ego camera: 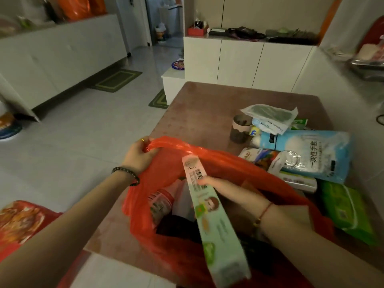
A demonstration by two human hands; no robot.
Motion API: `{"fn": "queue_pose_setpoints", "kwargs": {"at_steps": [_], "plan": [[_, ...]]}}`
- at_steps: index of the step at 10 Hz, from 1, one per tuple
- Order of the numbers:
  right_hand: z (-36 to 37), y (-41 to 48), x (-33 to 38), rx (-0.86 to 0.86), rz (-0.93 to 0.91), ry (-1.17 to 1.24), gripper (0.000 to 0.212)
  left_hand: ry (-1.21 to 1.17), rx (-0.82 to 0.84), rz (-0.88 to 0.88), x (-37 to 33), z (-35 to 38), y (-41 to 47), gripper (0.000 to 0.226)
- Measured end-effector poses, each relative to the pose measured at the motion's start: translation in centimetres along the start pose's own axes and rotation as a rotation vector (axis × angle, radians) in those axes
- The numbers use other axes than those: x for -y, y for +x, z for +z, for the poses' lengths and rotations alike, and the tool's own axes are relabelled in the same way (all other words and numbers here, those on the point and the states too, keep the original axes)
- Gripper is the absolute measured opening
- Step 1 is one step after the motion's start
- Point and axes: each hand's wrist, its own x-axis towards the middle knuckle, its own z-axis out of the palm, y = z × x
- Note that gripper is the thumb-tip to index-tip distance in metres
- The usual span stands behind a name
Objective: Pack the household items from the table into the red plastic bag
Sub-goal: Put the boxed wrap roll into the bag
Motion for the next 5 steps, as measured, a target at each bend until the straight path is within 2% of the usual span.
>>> {"fn": "queue_pose_setpoints", "kwargs": {"at_steps": [1, 2, 4, 5], "plan": [[3.4, 3.0, -0.6, -0.095, 0.052, 0.120, 0.032, -0.059, 0.099, -0.027, 0.0, -0.3, -1.0, 0.019], [6.9, 4.5, -0.8, -0.204, 0.039, 0.162, 0.048, -0.063, 0.154, -0.100, 0.5, -0.8, -2.0, 0.007], [9.7, 6.3, -2.0, -0.371, -0.040, 0.109, 0.046, 0.643, 0.297, -0.180, 2.5, -3.7, -5.0, 0.047], [9.2, 6.6, -1.9, -0.327, -0.013, 0.100, 0.040, 0.656, 0.414, -0.296, 3.5, -6.1, -6.6, 0.030]]}}
